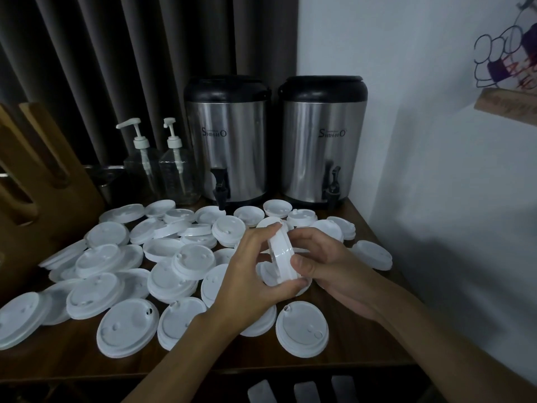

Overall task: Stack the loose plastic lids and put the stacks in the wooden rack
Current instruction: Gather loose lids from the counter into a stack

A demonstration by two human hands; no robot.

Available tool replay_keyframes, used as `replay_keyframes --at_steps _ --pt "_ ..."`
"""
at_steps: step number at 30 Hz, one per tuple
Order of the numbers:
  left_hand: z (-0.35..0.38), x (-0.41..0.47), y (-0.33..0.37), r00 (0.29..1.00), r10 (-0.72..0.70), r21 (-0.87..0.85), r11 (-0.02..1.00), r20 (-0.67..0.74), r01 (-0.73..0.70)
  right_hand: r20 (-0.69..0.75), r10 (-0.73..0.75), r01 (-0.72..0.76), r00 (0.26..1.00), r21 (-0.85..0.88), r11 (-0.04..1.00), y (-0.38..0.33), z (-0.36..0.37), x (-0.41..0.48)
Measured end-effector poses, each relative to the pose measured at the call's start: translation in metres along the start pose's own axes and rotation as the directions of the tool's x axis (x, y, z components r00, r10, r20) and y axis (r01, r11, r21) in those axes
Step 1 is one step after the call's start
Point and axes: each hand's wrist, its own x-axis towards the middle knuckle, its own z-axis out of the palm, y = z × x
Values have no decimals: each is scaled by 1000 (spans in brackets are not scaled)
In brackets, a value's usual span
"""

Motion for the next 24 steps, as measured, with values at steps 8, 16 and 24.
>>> replay_keyframes --at_steps 8,16,24 --pt "-5 -35 -25 995 -80 75 994 53 76 -65 171 -182 983 -448 875 43 -6 -18" --pt "-18 -38 -33 990 -130 111 986 50 124 0 100 -59 995 -804 592 77 -1 -25" --pt "-22 -37 -33 988 -141 102 986 66 134 -9 38 -28 999 -847 530 89 -4 -26"
